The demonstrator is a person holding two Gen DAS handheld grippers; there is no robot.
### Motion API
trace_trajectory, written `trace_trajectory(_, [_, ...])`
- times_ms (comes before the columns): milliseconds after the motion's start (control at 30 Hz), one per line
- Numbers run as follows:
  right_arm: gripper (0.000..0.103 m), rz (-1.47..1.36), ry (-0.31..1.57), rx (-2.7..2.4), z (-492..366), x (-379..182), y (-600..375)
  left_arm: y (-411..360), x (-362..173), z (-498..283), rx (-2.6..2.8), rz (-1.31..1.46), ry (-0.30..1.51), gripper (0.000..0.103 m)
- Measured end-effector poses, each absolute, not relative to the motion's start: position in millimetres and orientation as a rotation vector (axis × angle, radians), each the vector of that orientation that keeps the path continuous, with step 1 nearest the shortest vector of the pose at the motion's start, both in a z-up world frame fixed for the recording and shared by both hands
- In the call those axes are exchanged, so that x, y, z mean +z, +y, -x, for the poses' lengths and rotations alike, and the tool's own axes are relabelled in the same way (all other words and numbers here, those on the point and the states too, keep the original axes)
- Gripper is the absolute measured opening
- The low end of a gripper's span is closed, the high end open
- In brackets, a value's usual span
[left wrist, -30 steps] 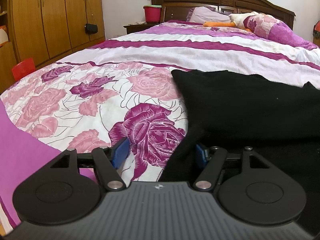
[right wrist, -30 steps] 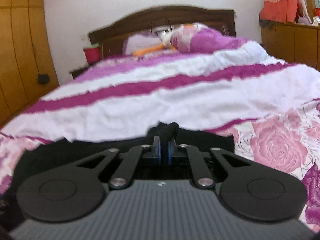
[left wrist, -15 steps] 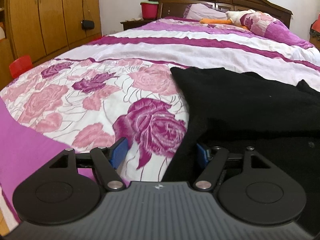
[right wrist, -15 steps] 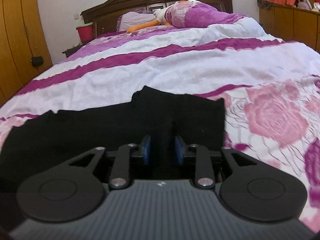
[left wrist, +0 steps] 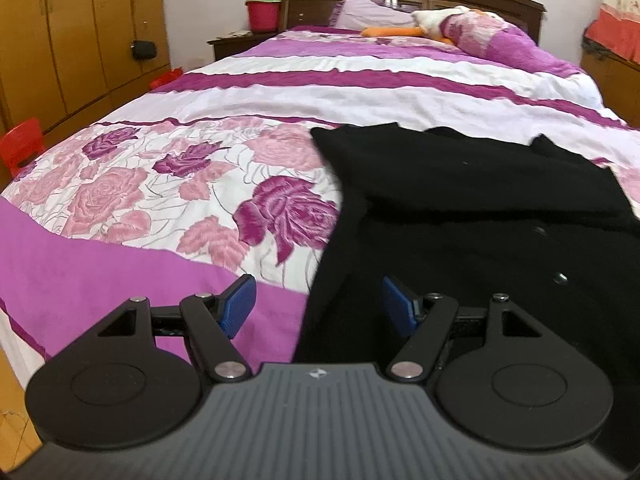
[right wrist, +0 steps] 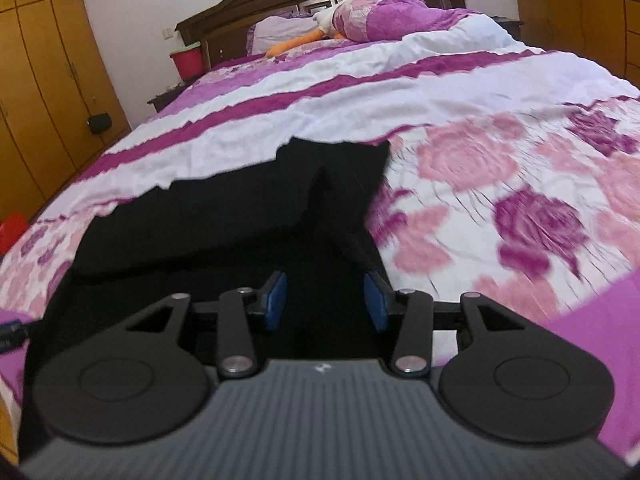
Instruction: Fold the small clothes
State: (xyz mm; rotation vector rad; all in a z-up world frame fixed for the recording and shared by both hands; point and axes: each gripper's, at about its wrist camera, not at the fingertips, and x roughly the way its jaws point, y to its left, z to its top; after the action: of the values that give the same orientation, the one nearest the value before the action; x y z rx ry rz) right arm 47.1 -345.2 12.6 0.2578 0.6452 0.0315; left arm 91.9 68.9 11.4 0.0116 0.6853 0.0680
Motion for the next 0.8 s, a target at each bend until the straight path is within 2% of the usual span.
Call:
trace_trajectory(333, [0.046, -0.183, 0.678, -0.026, 28, -4, -349, 71, 9, -45, 0.035, -0.007, 0.714, 0.074])
trace_trajectory(800, [0.046, -0.179, 0.748, 0.014, 86, -27, -340, 75, -27, 10, -0.084, 0.058, 0.848, 0.075])
